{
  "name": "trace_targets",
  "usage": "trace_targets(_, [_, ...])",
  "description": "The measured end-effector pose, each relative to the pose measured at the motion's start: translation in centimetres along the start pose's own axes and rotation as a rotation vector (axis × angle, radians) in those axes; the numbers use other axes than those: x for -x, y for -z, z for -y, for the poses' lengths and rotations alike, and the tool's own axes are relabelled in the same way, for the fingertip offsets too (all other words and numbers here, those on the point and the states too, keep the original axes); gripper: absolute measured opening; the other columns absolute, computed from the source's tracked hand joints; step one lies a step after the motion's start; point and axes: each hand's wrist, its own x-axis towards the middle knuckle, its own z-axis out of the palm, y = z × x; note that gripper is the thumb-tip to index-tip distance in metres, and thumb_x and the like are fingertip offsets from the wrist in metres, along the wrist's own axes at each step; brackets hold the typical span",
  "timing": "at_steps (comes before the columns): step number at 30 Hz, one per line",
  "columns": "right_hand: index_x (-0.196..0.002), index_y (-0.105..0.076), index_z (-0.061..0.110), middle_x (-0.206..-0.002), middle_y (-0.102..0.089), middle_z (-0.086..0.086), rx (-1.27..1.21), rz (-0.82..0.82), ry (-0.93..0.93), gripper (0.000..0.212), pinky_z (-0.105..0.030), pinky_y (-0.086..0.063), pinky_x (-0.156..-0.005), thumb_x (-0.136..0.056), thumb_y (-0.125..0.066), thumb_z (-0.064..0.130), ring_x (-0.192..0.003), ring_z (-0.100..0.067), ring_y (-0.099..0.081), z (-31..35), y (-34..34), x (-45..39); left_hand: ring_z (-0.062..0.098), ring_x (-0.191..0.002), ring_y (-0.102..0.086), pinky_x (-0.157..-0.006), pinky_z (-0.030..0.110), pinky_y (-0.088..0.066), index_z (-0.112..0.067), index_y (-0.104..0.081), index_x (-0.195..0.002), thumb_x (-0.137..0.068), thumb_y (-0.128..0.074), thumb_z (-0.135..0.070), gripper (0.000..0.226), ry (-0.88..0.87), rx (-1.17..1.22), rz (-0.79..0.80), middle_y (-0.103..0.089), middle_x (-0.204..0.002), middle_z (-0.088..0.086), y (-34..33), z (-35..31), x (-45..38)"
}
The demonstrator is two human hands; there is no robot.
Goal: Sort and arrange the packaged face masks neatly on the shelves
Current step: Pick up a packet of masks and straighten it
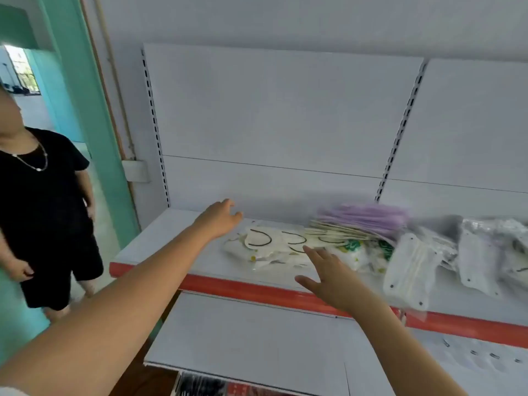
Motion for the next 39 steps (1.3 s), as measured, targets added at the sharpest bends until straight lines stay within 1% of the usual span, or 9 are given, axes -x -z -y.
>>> trace_targets(7, [-0.157, -0.020, 0.026, -0.162, -0.026, 0.005, 0.051, -0.065, 0.004, 0.071, -0.035, -0.026, -0.118, -0.098, -0.040, 0.060, -0.148, -0.017, -0.023, -1.9, -2.6, -7.3, 0.034, -0.123, -0.060, -0.084, 0.030, -0.048, 0.002, -0.037, -0.150, -0.096, -0.063, -0.047, 0.077, 0.281, 0.389, 0.193, -0.048, -0.151, 0.018, -5.8, 0.1, -4.9])
trace_targets(13, [-0.155, -0.026, 0.034, -0.161, -0.026, 0.013, -0.102, -0.055, 0.113, 0.069, -0.030, -0.024, -0.118, -0.095, -0.037, 0.065, -0.148, -0.010, -0.024, -3.0, -5.4, -10.5, 0.027, -0.128, -0.057, -0.112, 0.042, -0.045, -0.008, -0.040, -0.151, -0.085, -0.081, -0.020, 0.078, 0.373, 0.696, 0.118, -0.052, -0.147, 0.015, -7.8, -0.3, -5.8])
trace_targets(18, [-0.155, -0.027, 0.034, -0.155, -0.023, 0.027, -0.348, -0.023, 0.271, 0.079, -0.016, -0.014, -0.120, -0.087, -0.030, 0.075, -0.147, 0.005, -0.017, -1.4, -5.1, -11.7, 0.022, -0.106, -0.070, -0.102, 0.044, -0.054, -0.022, -0.069, -0.124, -0.083, -0.082, -0.036, 0.045, 0.394, 0.755, 0.070, -0.072, -0.118, 0.005, -7.5, 0.5, -4.6])
trace_targets(21, [-0.152, -0.033, 0.038, -0.152, -0.031, 0.028, -0.516, 0.044, 0.337, 0.069, -0.016, -0.023, -0.118, -0.091, -0.036, 0.070, -0.141, 0.010, -0.025, -0.3, -5.0, -12.2, 0.025, -0.103, -0.073, -0.100, 0.049, -0.055, -0.021, -0.075, -0.109, -0.082, -0.083, -0.016, 0.028, 0.343, 0.805, 0.025, -0.077, -0.108, 0.005, -7.1, 1.1, -4.4])
trace_targets(24, [-0.142, -0.050, 0.038, -0.142, -0.050, 0.023, -0.639, -0.158, 0.229, 0.051, -0.017, -0.036, -0.109, -0.094, -0.053, 0.054, -0.131, 0.007, -0.043, -0.9, -4.4, -13.3, 0.029, -0.101, -0.073, -0.099, 0.052, -0.055, -0.028, -0.077, -0.104, -0.081, -0.081, -0.005, 0.032, 0.275, 0.812, -0.043, -0.078, -0.104, 0.006, -6.1, 2.0, -4.5])
trace_targets(27, [-0.143, -0.049, 0.030, -0.147, -0.047, 0.014, -0.682, -0.442, 0.020, 0.058, -0.018, -0.031, -0.111, -0.090, -0.061, 0.049, -0.137, -0.004, -0.042, -2.1, -3.3, -14.9, 0.034, -0.091, -0.069, -0.096, 0.047, -0.053, -0.039, -0.074, -0.110, -0.080, -0.082, -0.011, 0.042, 0.178, 0.793, -0.085, -0.075, -0.107, 0.009, -4.3, 3.0, -4.2])
trace_targets(32, [-0.156, -0.021, 0.036, -0.148, -0.044, 0.012, -1.133, -0.144, -0.196, 0.105, -0.027, -0.037, -0.107, -0.067, -0.069, 0.067, -0.133, -0.004, -0.044, -1.7, -1.8, -16.6, 0.041, -0.097, -0.066, -0.096, 0.055, -0.051, -0.039, -0.074, -0.111, -0.069, -0.083, -0.024, 0.045, 0.075, 0.906, -0.086, -0.075, -0.109, 0.005, -2.3, 4.8, -3.2])
trace_targets(36, [-0.110, -0.070, 0.035, -0.107, -0.075, 0.009, -1.179, -0.148, -0.156, 0.033, -0.044, -0.053, -0.097, -0.080, -0.080, 0.043, -0.107, -0.011, -0.068, -0.4, -2.3, -16.8, 0.031, -0.103, -0.072, -0.096, 0.049, -0.056, -0.025, -0.075, -0.112, -0.076, -0.085, -0.013, 0.039, 0.089, 0.966, 0.032, -0.076, -0.108, 0.009, -3.1, 6.4, -2.5])
trace_targets(39, [-0.114, -0.069, 0.033, -0.092, -0.073, 0.021, -1.199, -0.199, -0.047, 0.024, -0.021, -0.050, -0.087, -0.089, -0.069, 0.033, -0.096, 0.002, -0.067, 0.3, -2.1, -15.9, 0.034, -0.102, -0.072, -0.094, 0.048, -0.056, -0.016, -0.075, -0.104, -0.081, -0.082, -0.010, 0.025, 0.132, 0.898, 0.049, -0.077, -0.101, 0.012, -3.7, 7.7, -2.3])
